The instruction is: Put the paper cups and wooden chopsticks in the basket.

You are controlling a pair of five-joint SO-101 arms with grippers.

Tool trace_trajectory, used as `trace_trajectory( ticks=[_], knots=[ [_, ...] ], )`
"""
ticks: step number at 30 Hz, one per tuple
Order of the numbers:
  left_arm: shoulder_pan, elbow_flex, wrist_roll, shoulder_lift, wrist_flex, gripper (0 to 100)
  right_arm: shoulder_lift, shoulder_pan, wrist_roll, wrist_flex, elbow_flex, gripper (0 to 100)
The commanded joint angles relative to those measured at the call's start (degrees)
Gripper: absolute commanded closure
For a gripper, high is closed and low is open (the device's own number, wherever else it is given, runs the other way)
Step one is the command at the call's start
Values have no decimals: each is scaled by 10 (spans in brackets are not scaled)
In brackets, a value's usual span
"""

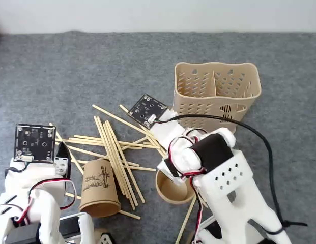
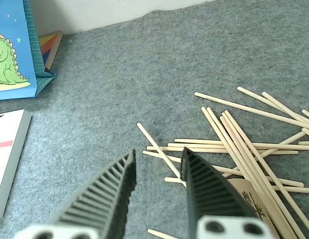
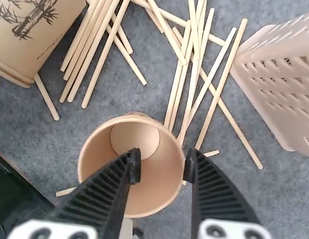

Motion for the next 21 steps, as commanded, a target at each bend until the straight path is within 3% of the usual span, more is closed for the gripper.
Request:
trace_trajectory(
  ticks=[1, 7, 17, 21],
  knots=[
    [-3, -3, -4, -2, -3, 852, 7, 33, 10, 23, 33, 847],
    [-1, -2, -1, -2, -3, 852, 7, 100, 23, 22, 68, 844],
    [0, -6, -4, -2, 2, 852, 0, 102, 42, 11, 85, 845],
    [18, 1, -86, 4, 27, 852, 0, 103, 40, 22, 79, 846]
  ],
)
